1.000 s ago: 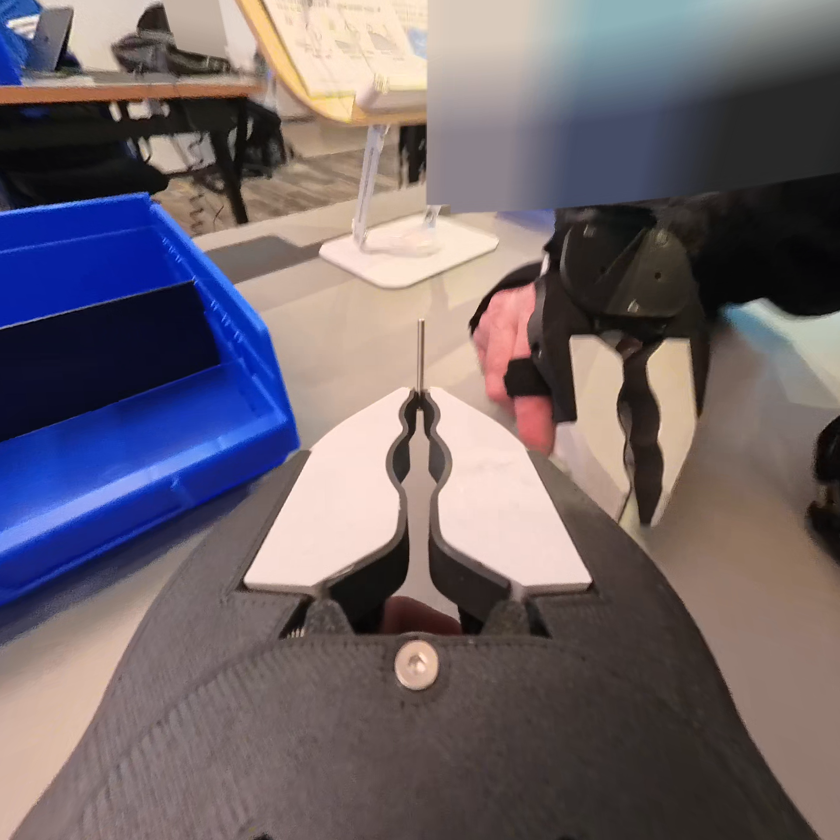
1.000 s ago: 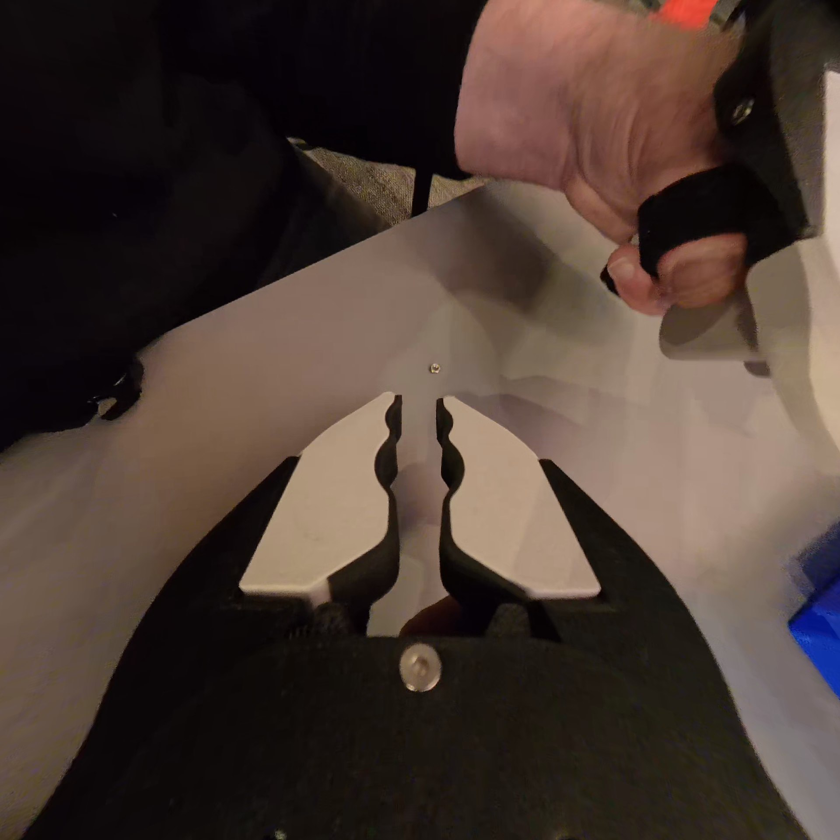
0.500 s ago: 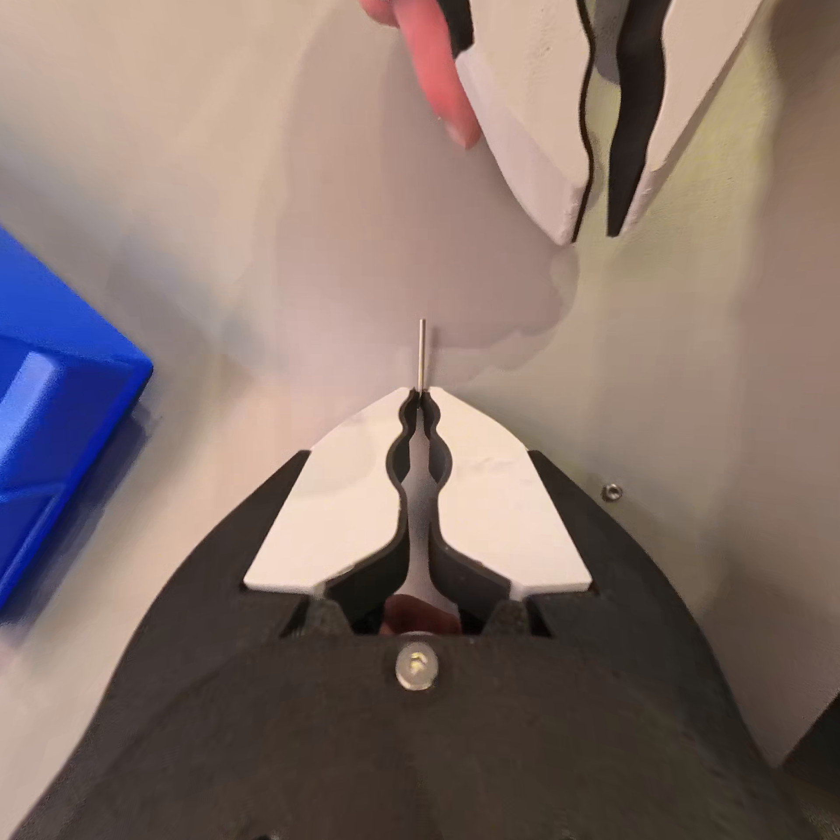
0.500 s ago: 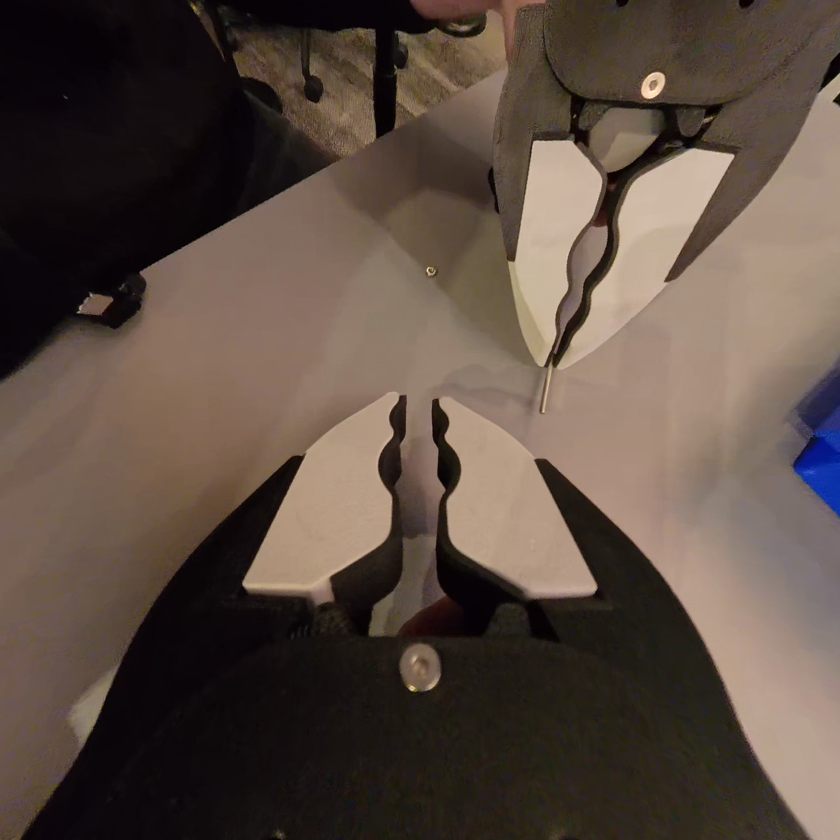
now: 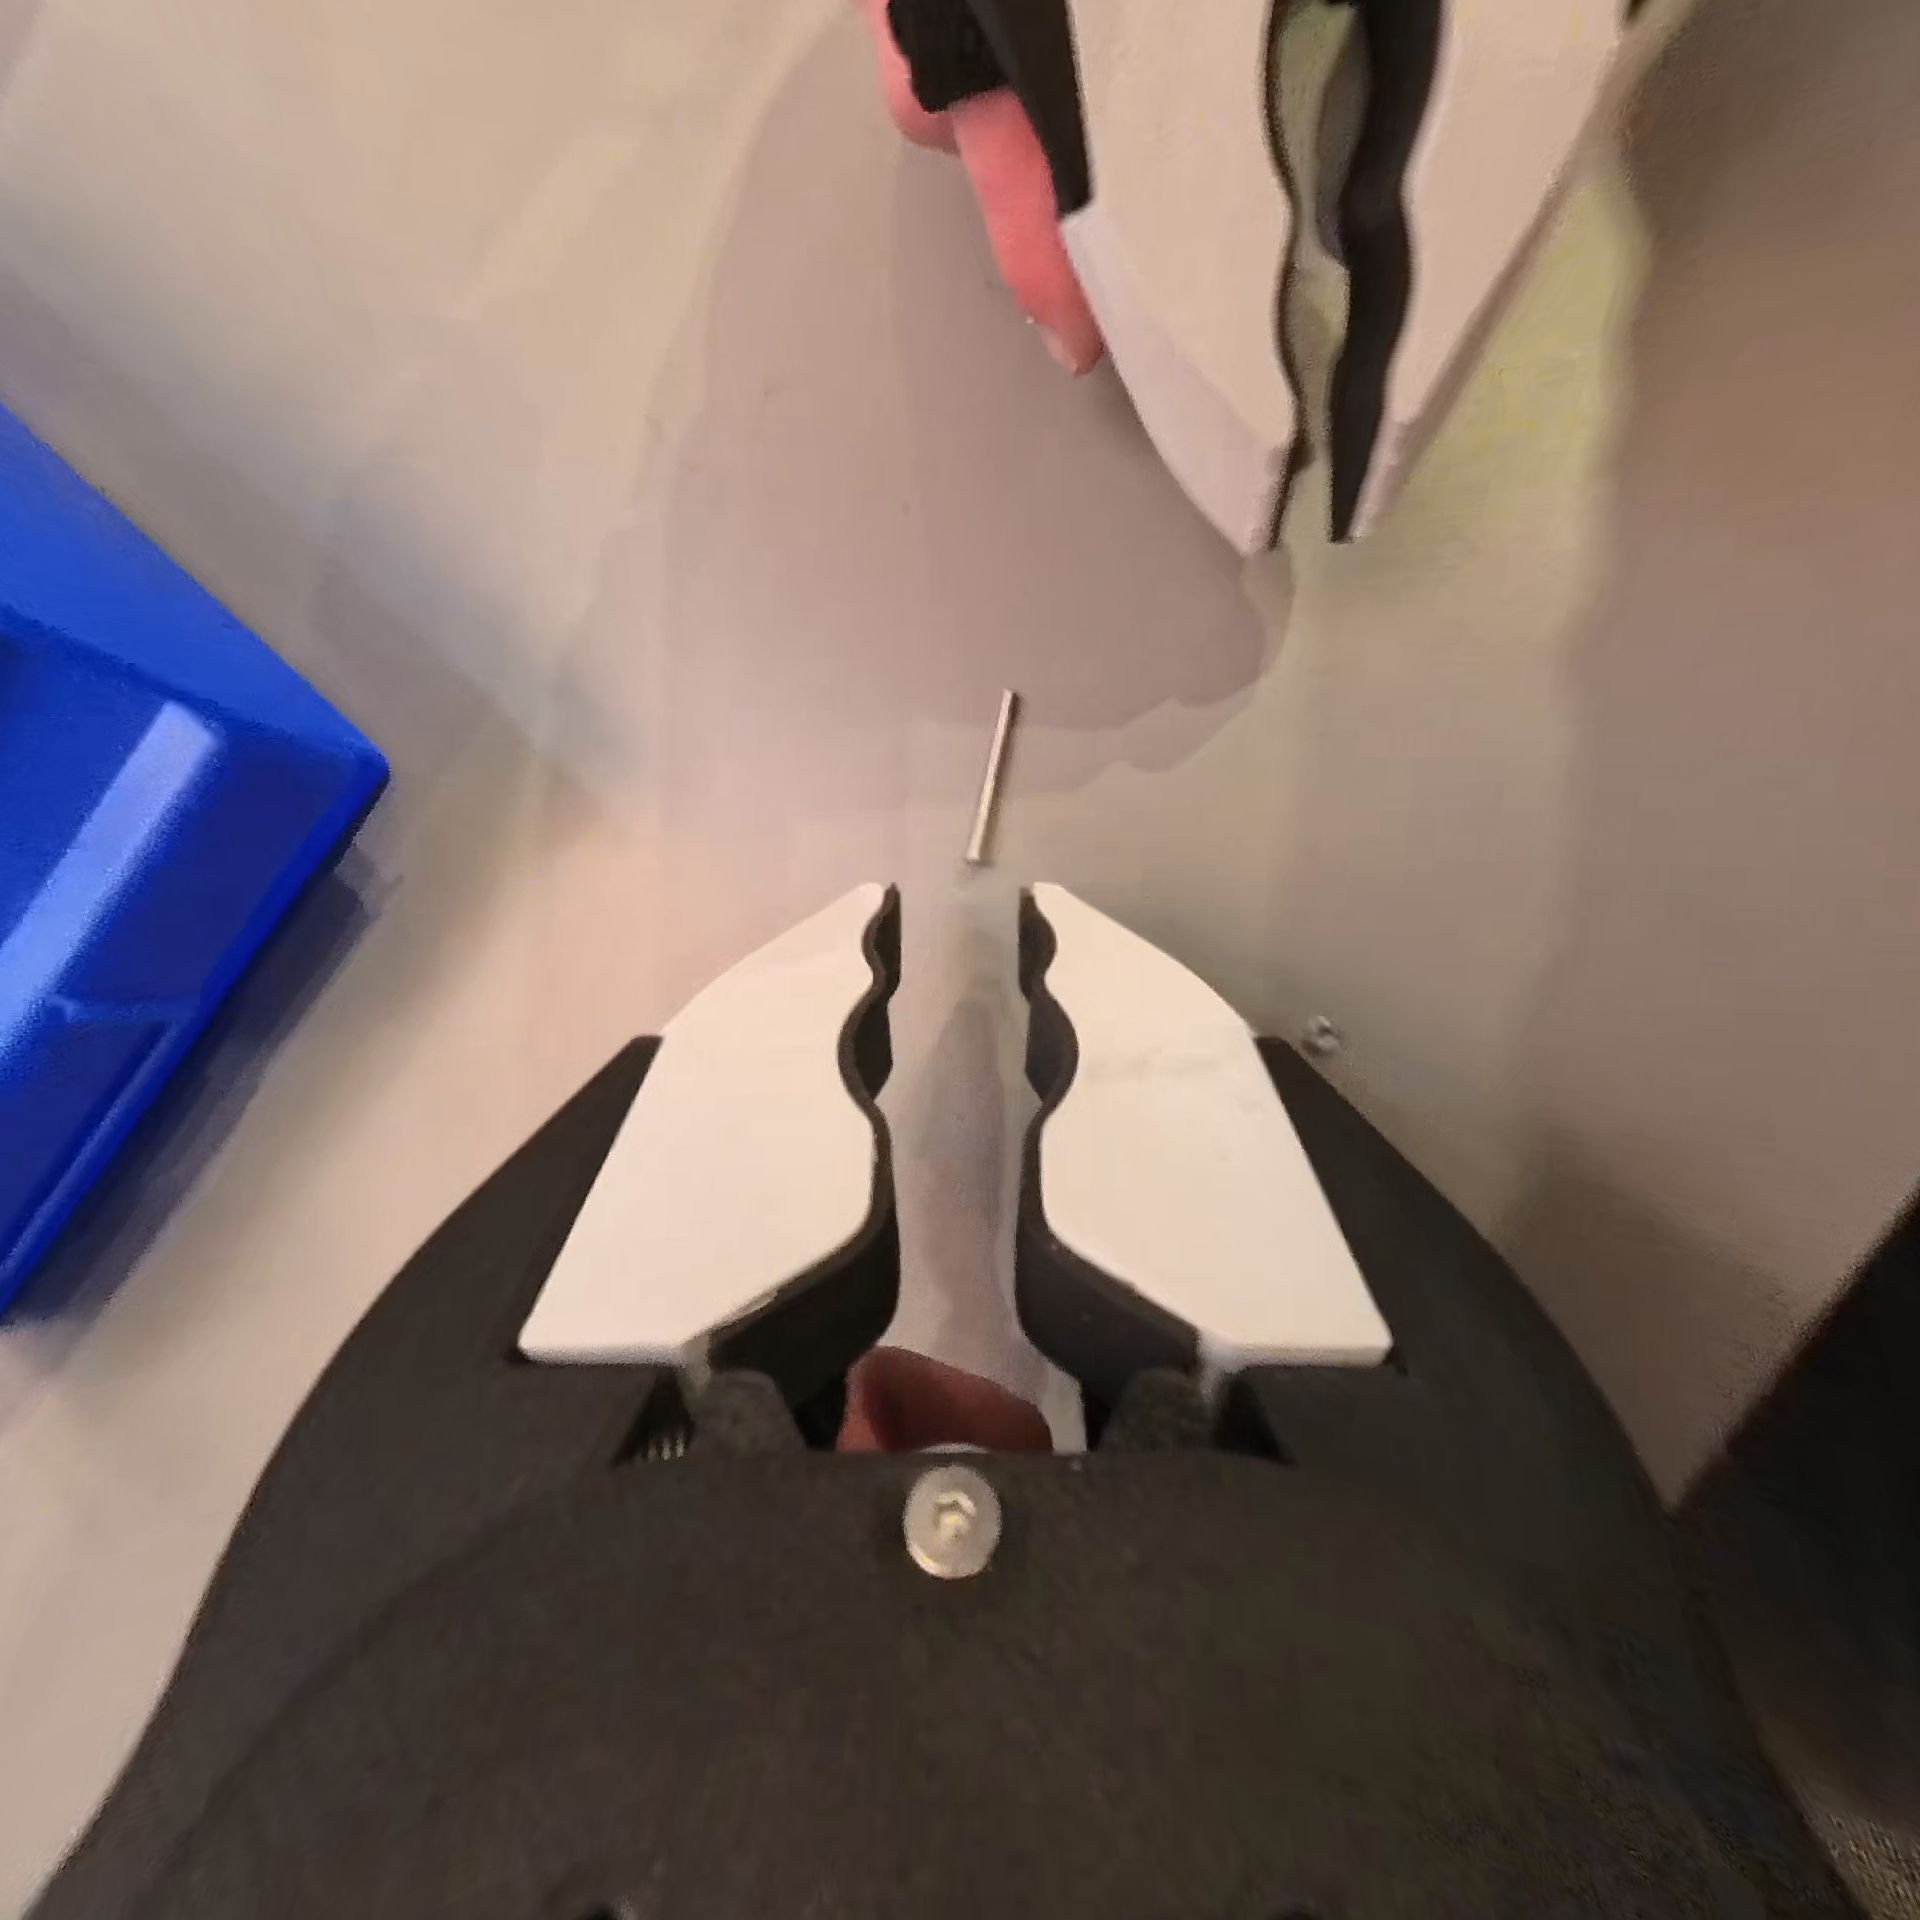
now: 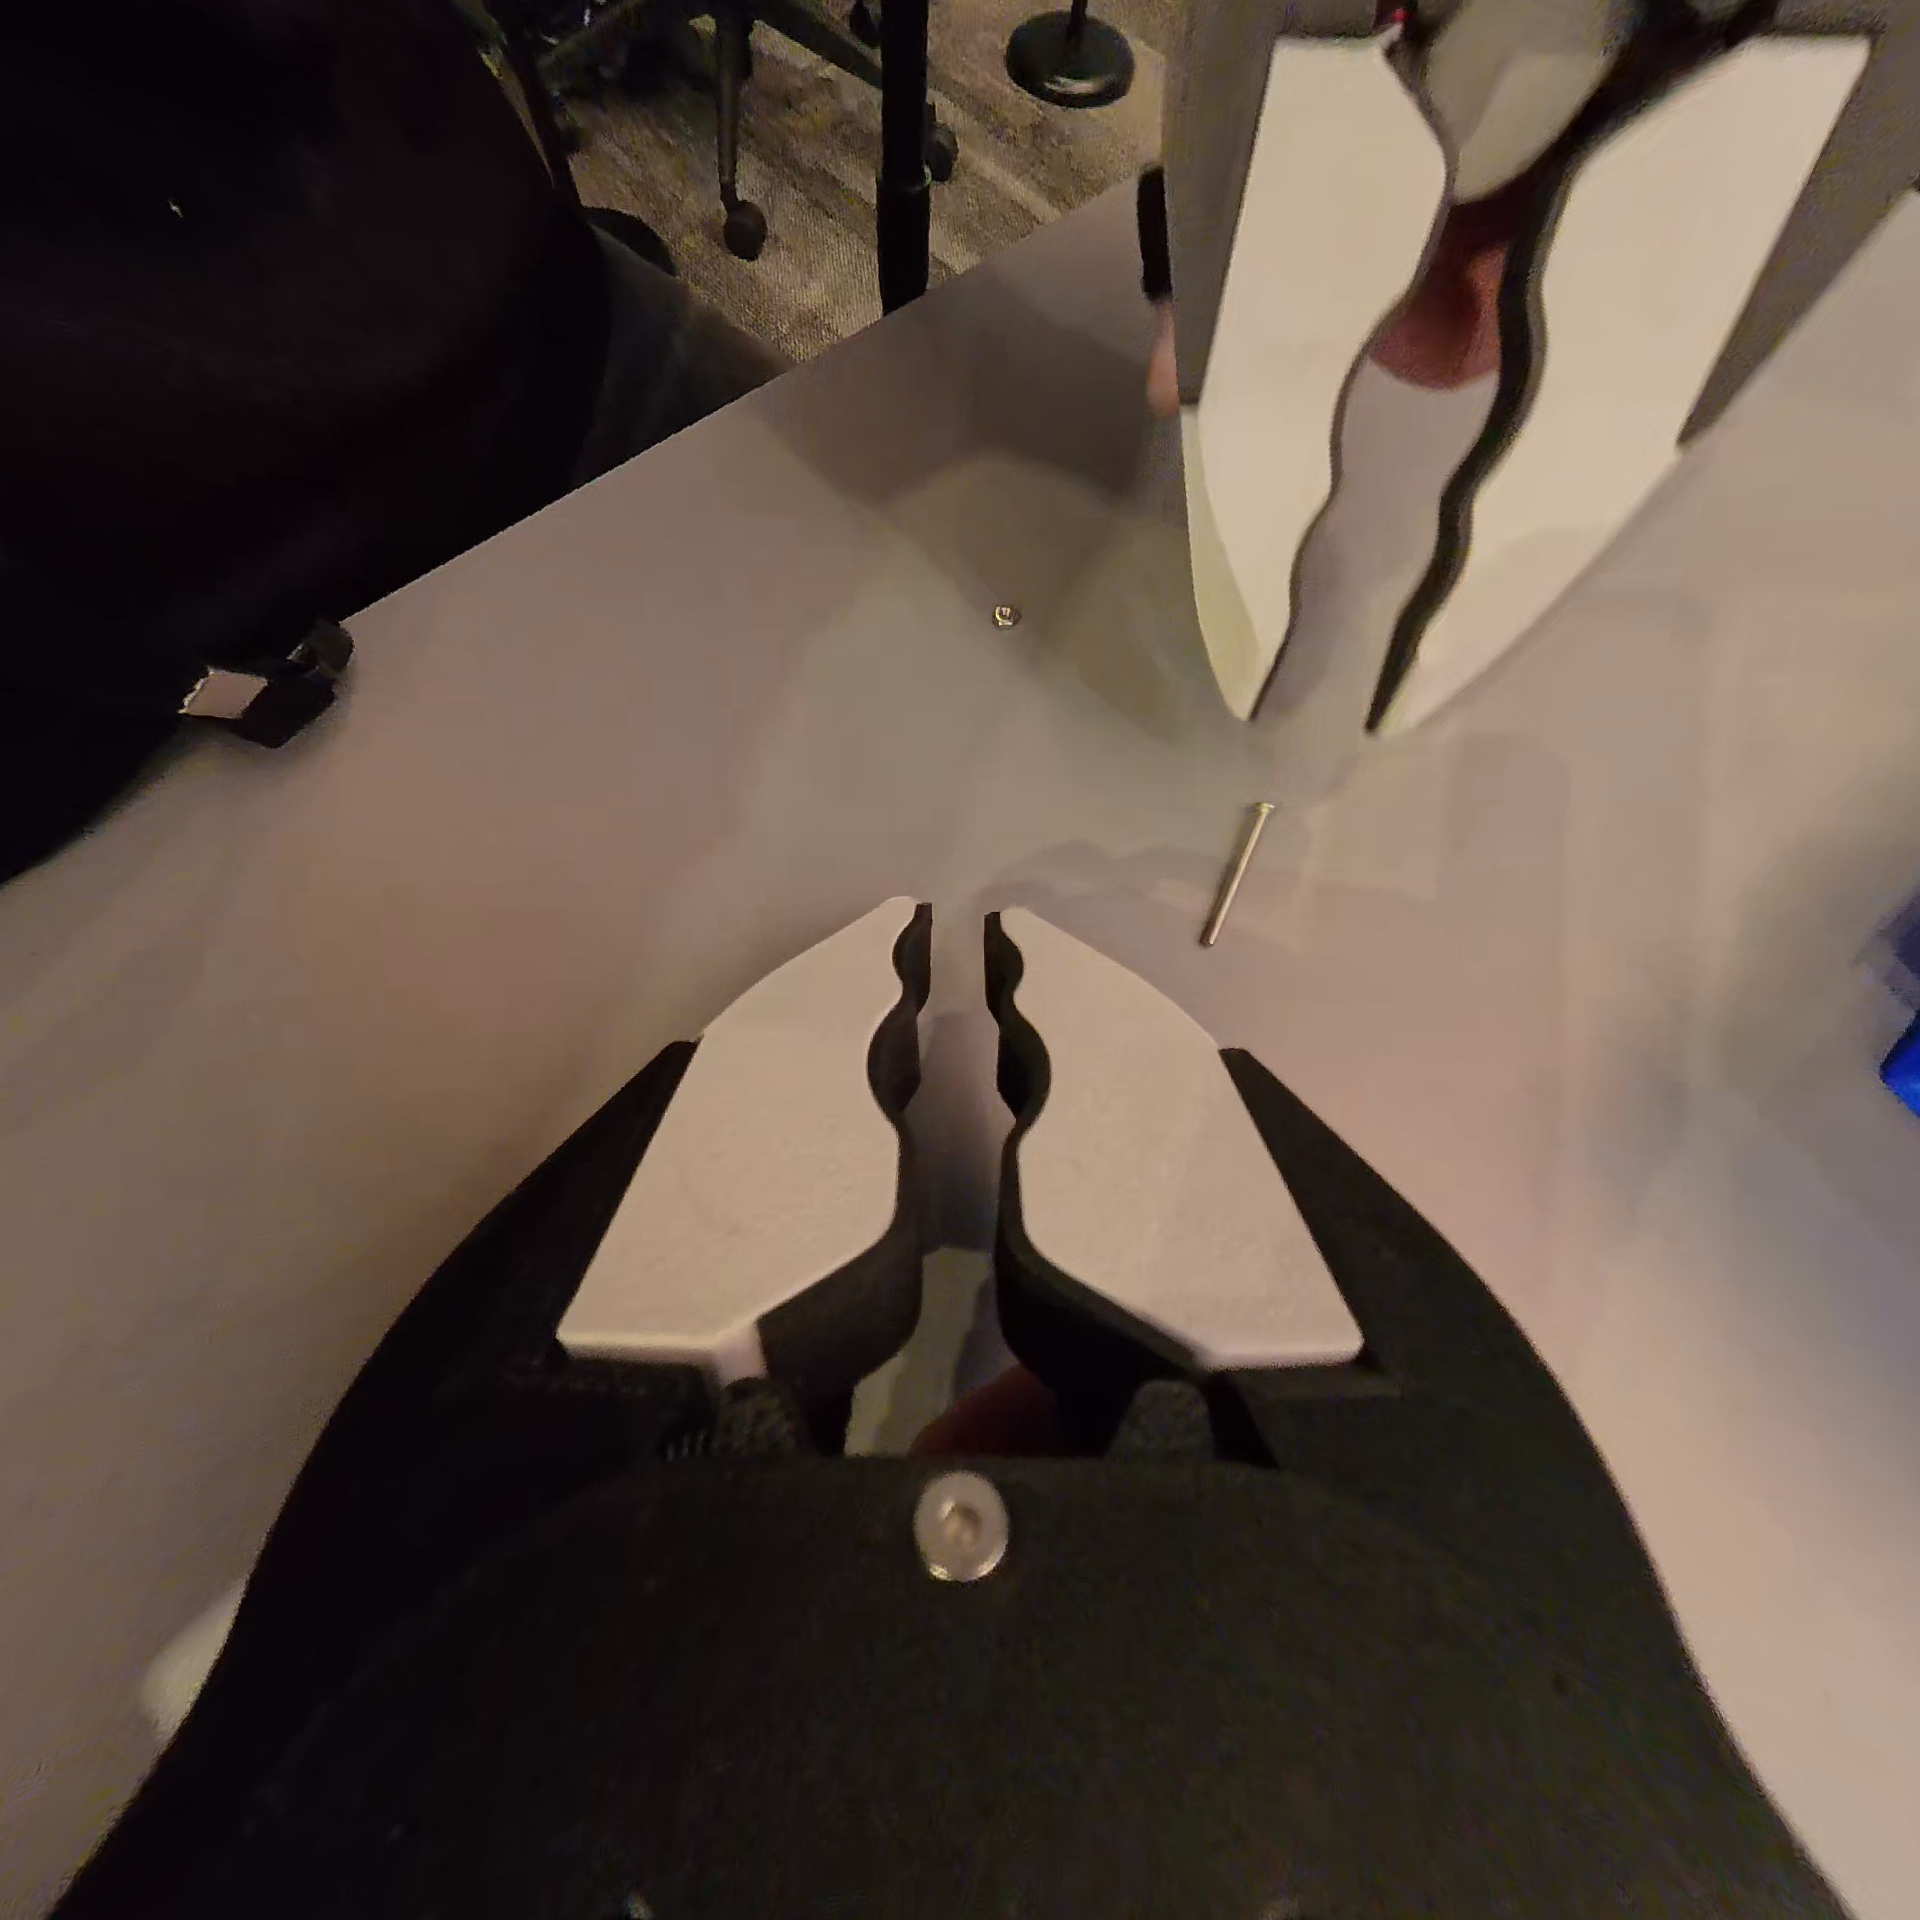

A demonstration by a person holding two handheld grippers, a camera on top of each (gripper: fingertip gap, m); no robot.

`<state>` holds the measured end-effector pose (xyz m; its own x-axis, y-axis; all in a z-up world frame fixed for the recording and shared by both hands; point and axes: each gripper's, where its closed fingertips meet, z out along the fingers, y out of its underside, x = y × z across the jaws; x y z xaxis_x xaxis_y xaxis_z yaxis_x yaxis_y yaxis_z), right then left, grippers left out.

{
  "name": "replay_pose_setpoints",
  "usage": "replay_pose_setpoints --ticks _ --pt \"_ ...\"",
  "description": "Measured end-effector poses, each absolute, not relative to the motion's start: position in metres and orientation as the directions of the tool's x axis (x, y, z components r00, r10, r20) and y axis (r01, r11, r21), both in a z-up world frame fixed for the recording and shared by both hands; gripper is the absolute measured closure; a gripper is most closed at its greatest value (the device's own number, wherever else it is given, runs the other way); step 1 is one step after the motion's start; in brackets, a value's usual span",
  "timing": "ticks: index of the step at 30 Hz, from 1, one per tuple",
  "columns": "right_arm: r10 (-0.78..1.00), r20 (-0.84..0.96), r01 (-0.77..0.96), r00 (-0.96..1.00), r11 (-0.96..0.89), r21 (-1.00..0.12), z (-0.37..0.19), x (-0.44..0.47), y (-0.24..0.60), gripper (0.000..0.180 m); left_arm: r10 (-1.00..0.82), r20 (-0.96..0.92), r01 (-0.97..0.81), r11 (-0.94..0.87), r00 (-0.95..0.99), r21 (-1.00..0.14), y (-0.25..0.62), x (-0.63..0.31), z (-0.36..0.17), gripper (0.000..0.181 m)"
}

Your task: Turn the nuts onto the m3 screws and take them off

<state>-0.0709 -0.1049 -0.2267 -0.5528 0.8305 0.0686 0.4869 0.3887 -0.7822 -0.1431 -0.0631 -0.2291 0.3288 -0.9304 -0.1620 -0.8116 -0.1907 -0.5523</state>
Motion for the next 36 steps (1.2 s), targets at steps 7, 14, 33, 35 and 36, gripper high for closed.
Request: replay_pose_setpoints --ticks 7,14,33,35,36 --pt "0.828 0.060 0.483 -0.557 0.383 -0.787 -0.226 -0.070 -0.106 0.171 -0.964 -0.091 -0.851 -0.174 0.251 -0.496 -0.123 -0.151 -0.232 0.164" --pt "0.826 0.061 0.485 -0.561 0.387 -0.784 -0.227 -0.070 -0.107 0.171 -0.974 -0.042 -0.854 -0.176 0.225 -0.490 -0.133 -0.145 -0.242 0.165" --pt "0.825 0.053 0.476 -0.562 0.375 -0.796 -0.225 -0.070 -0.107 0.172 -0.967 0.013 -0.848 -0.229 0.253 -0.479 -0.134 -0.142 -0.249 0.176" --pt "0.828 0.050 0.474 -0.558 0.368 -0.800 -0.224 -0.070 -0.106 0.171 -0.964 -0.011 -0.839 -0.226 0.267 -0.495 -0.131 -0.141 -0.248 0.176" --pt "0.829 0.048 0.473 -0.557 0.364 -0.803 -0.223 -0.070 -0.106 0.171 -0.963 -0.012 -0.831 -0.227 0.270 -0.509 -0.131 -0.140 -0.247 0.176"
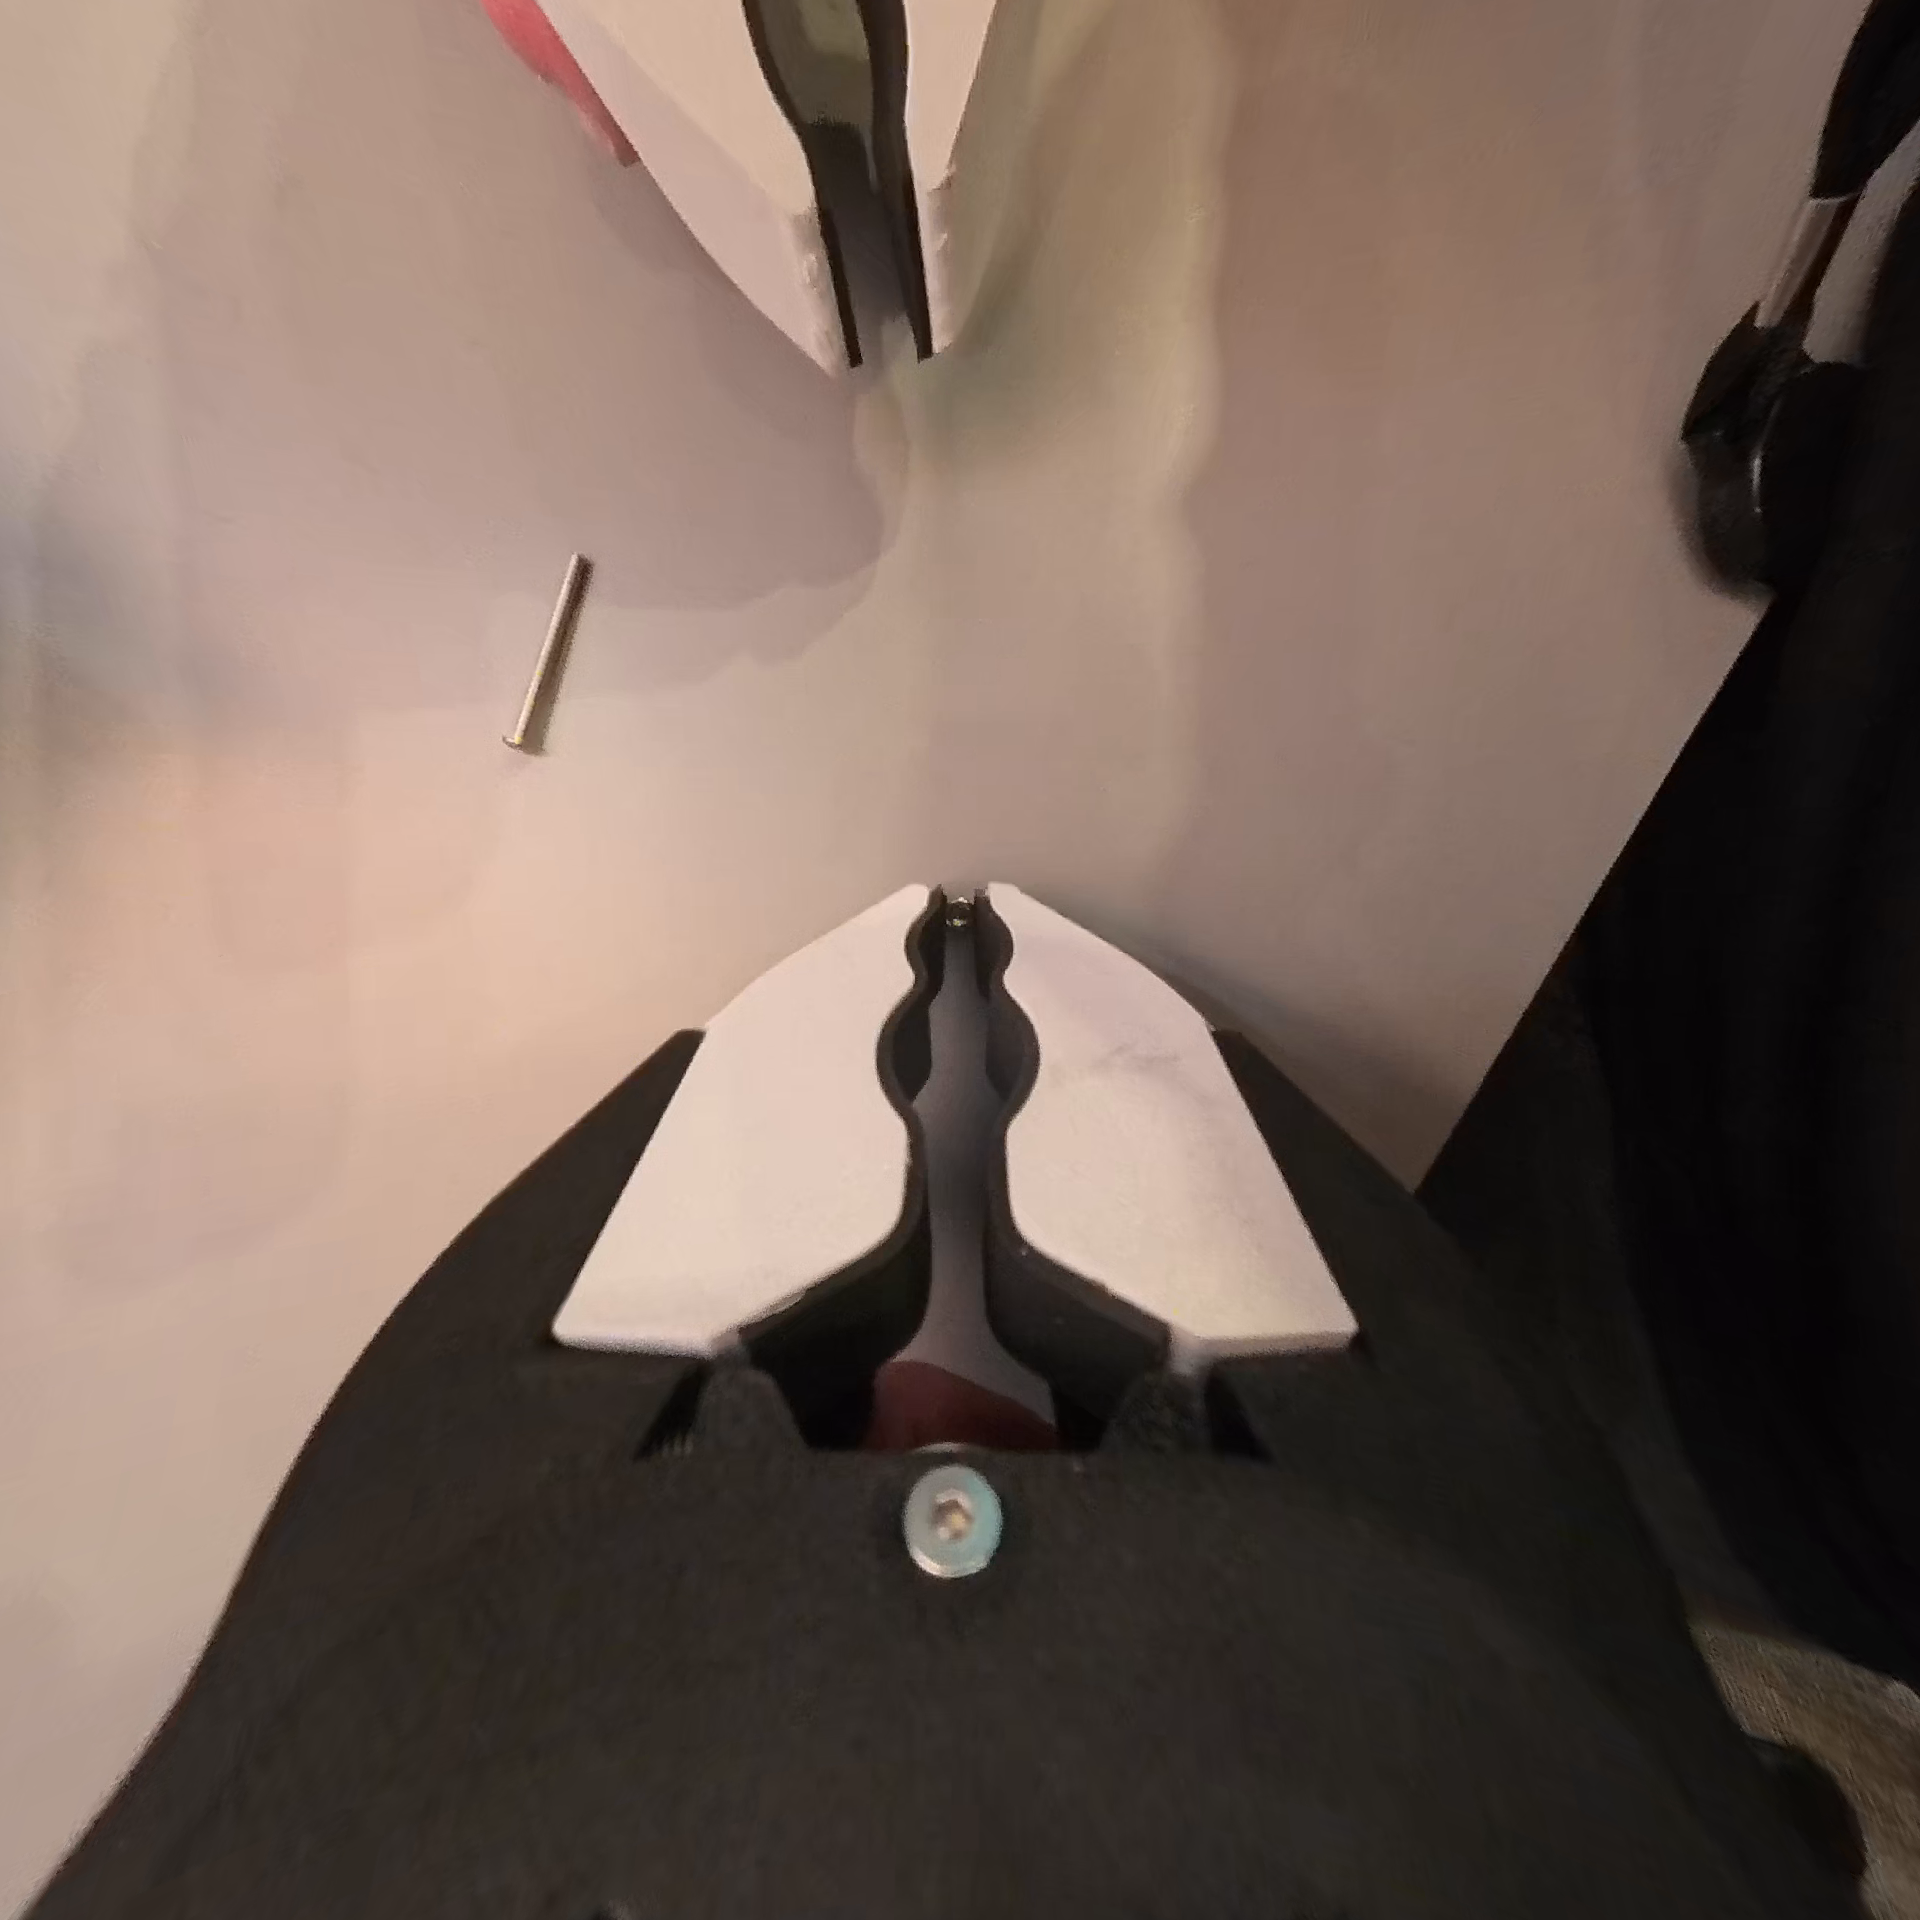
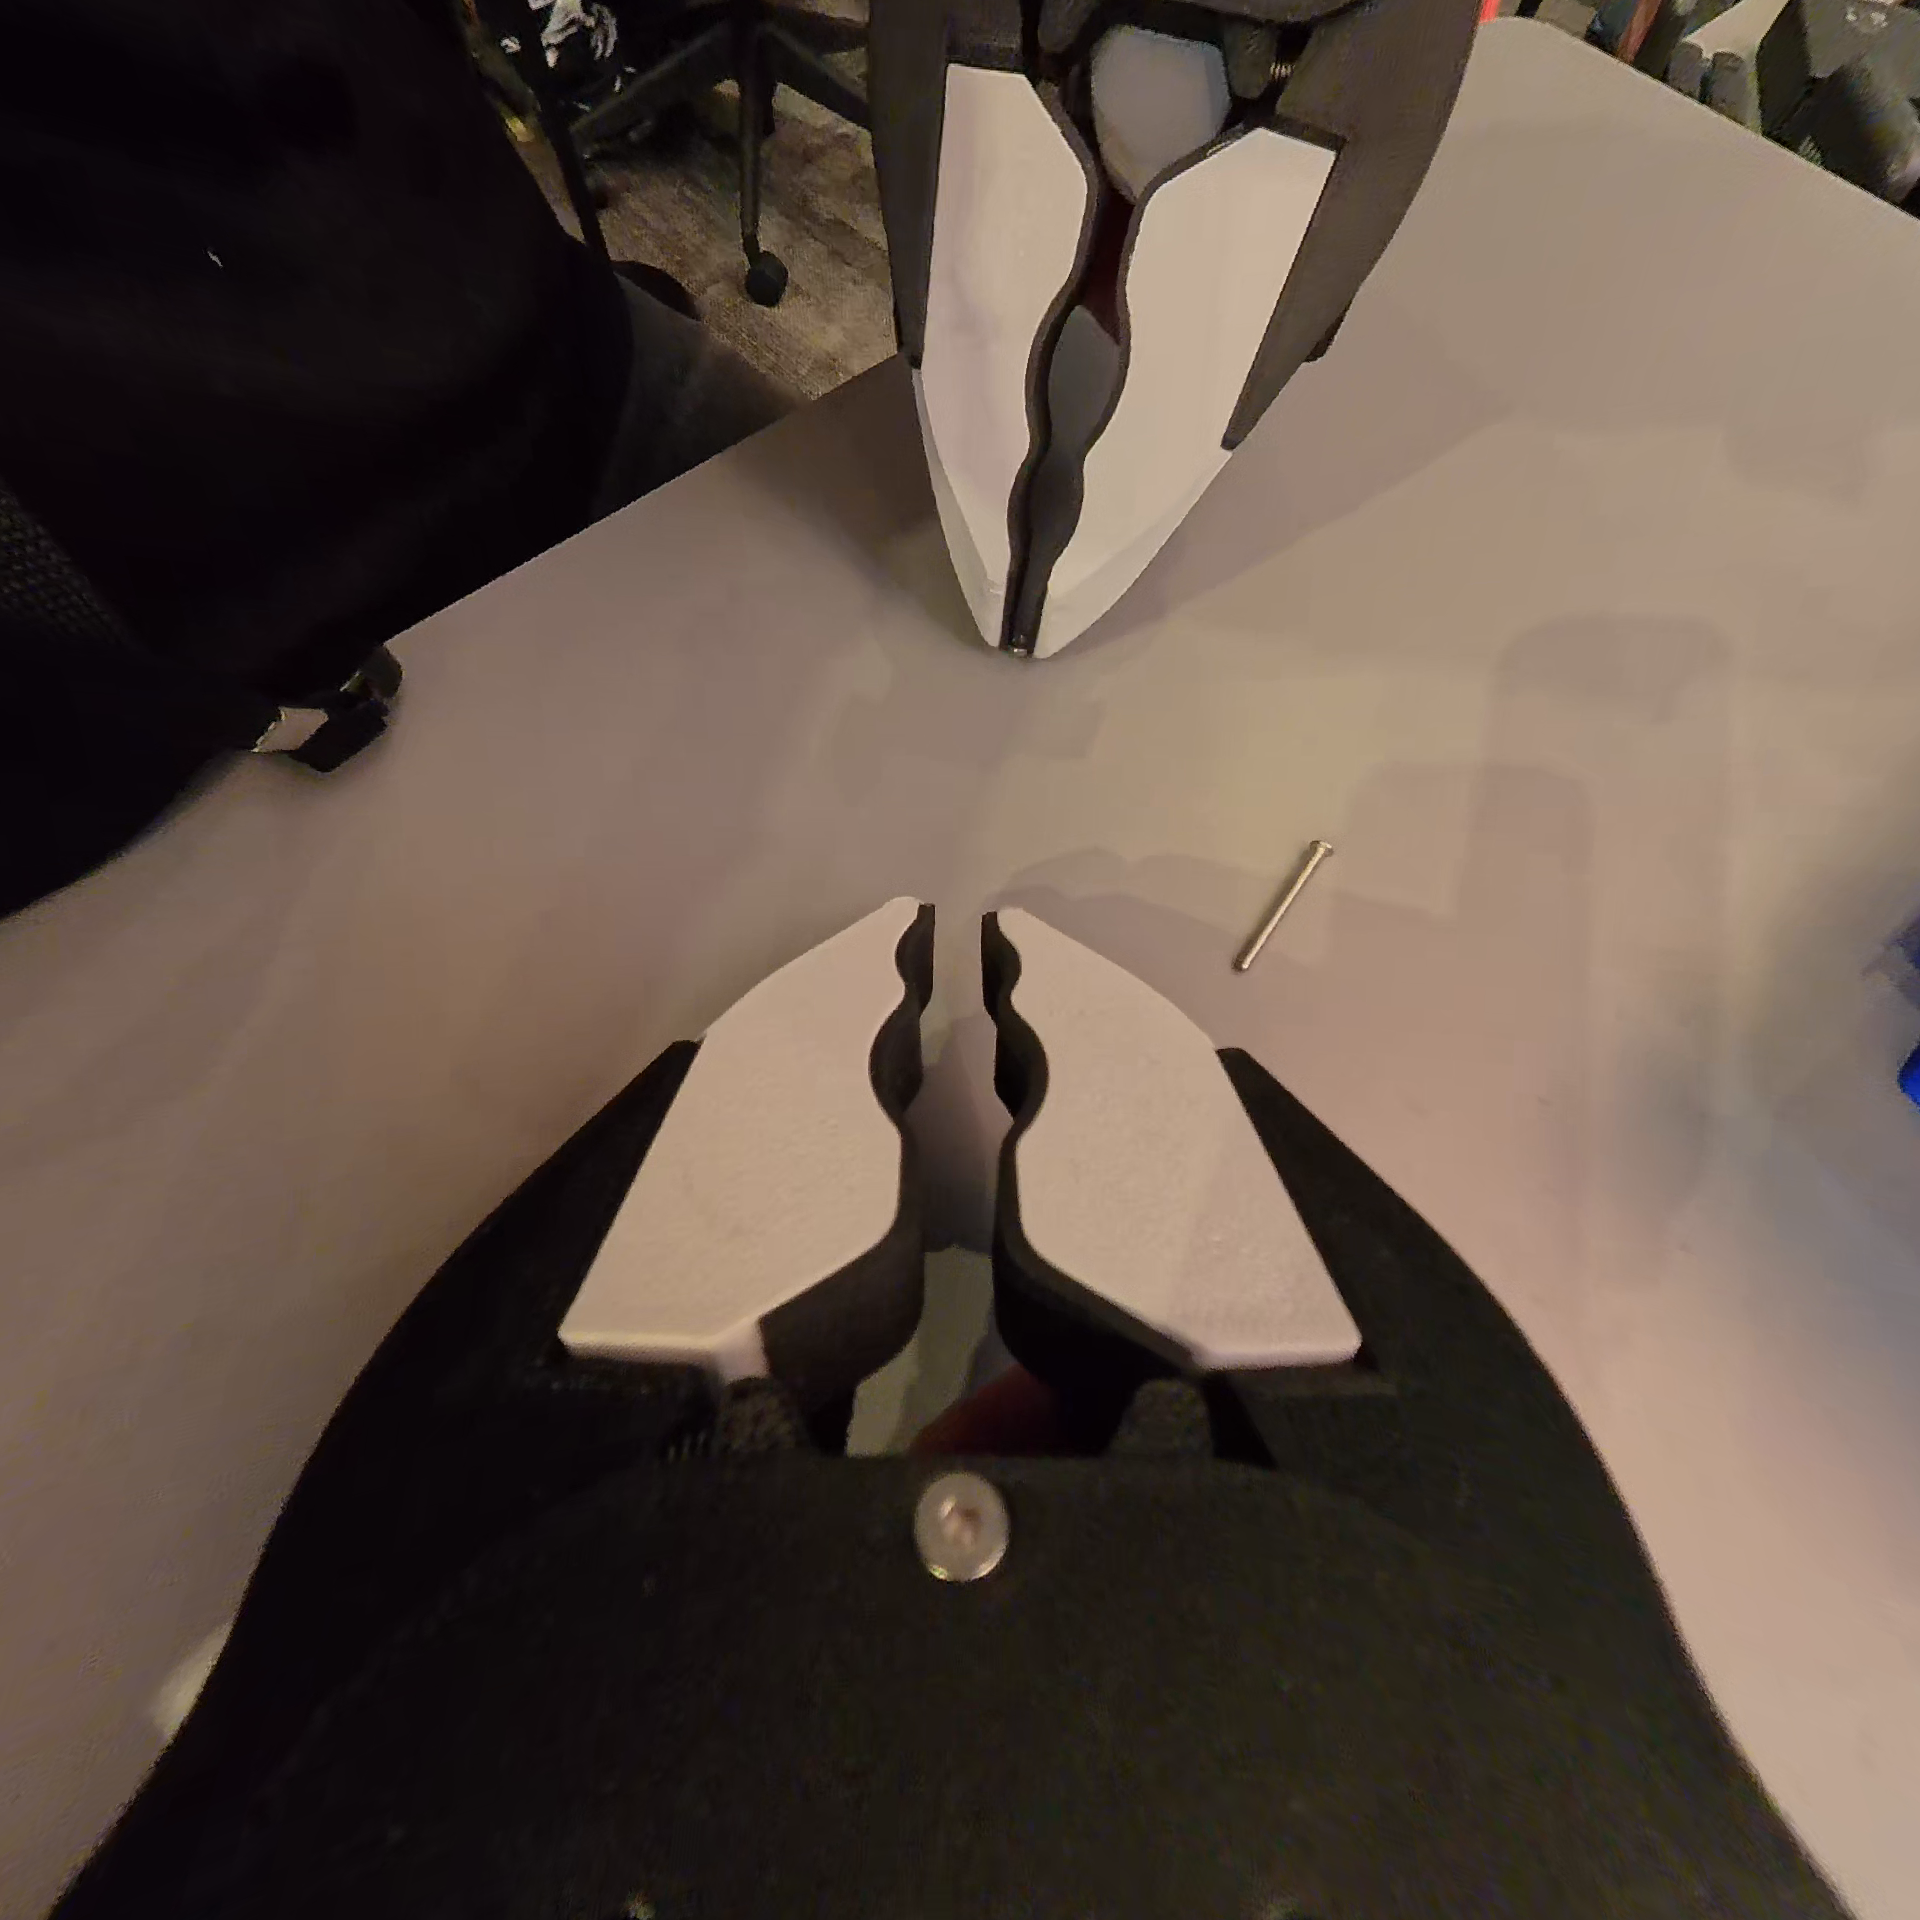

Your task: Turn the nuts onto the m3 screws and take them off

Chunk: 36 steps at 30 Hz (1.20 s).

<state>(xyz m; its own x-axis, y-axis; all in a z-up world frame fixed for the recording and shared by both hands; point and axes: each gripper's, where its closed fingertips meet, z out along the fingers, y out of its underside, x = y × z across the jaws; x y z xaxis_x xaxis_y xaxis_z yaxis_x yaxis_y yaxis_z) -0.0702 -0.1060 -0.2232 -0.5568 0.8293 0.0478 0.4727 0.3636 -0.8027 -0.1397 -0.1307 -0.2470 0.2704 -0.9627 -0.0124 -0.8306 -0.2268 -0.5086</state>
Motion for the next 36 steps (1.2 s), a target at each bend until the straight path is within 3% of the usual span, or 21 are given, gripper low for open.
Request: replay_pose_setpoints --ticks 7,13,19,29,36 --pt "0.856 -0.010 0.440 -0.516 0.255 -0.861 -0.207 -0.076 -0.102 0.169 -0.946 -0.130 -0.738 -0.141 0.297 -0.659 -0.112 -0.124 -0.218 0.176" --pt "0.887 -0.142 0.335 -0.439 0.015 -0.942 -0.170 -0.082 -0.090 0.168 -0.919 -0.216 -0.622 -0.040 0.330 -0.782 -0.093 -0.106 -0.188 0.176" --pt "0.870 -0.299 0.234 -0.392 -0.220 -0.947 -0.148 -0.080 -0.081 0.168 -0.897 -0.256 -0.411 0.093 0.361 -0.907 -0.083 -0.088 -0.150 0.176" --pt "0.682 -0.497 0.165 -0.536 -0.493 -0.854 -0.121 -0.075 -0.092 0.166 -0.888 -0.329 -0.264 0.250 0.322 -0.932 -0.088 -0.071 -0.112 0.177" --pt "0.568 -0.534 0.101 -0.627 -0.620 -0.778 -0.100 -0.070 -0.096 0.166 -0.870 -0.395 -0.272 0.320 0.295 -0.907 -0.090 -0.063 -0.105 0.177"
